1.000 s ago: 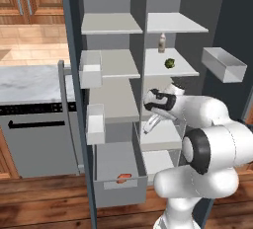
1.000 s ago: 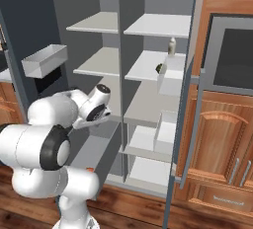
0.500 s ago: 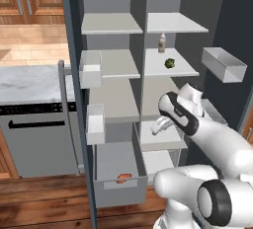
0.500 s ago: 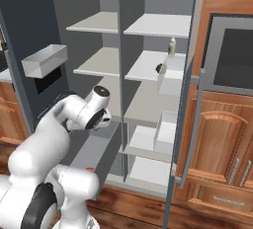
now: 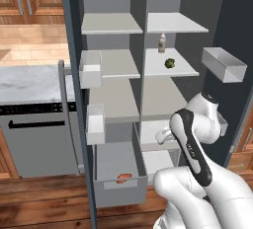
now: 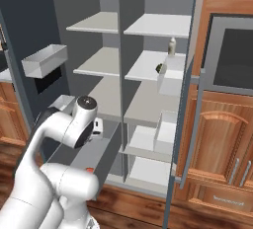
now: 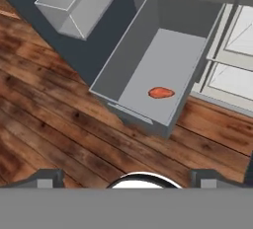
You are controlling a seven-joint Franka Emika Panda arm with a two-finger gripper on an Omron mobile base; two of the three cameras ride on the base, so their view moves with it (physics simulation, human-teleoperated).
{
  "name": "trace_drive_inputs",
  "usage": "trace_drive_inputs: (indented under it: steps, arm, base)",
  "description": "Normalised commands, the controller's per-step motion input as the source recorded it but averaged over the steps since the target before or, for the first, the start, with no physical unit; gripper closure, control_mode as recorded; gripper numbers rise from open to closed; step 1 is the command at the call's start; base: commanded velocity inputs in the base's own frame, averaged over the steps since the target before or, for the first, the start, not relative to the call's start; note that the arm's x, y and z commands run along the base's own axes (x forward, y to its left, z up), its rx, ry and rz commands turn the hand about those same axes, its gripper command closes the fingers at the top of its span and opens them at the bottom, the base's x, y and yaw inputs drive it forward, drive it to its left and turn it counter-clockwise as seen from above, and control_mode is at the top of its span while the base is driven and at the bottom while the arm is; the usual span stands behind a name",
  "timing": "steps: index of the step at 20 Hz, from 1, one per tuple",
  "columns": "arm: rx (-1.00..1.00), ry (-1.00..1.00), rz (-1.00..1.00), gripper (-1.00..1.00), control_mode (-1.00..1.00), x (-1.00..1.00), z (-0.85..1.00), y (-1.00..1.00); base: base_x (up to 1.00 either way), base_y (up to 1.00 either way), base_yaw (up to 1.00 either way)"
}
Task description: Take the sweet potato and broccoli from the fridge shelf and place them in the freezer drawer to begin freezing them.
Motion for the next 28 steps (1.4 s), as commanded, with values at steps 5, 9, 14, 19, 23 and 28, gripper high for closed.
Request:
trace_drive_inputs:
  steps: [5,9,14,19,23,28]
  arm:
    - [0.0,0.0,-0.16,-1.0,-1.0,-0.48,0.26,0.0]
    - [0.0,0.0,-0.14,-1.0,-1.0,-0.12,0.03,0.0]
    - [0.0,0.03,-0.03,-1.0,-1.0,0.0,0.0,0.0]
    - [0.0,0.0,0.0,-1.0,-1.0,0.0,0.0,0.0]
    - [0.0,0.0,-0.08,-1.0,-1.0,0.0,0.0,-0.18]
    - [0.0,0.0,0.0,-1.0,1.0,0.0,0.0,0.0]
  base:
    - [0.0,0.0,0.0]
    - [0.0,0.0,0.0]
    - [0.0,0.0,0.0]
    - [0.0,0.0,0.0]
    - [0.0,0.0,0.0]
    - [0.14,-0.49,-0.17]
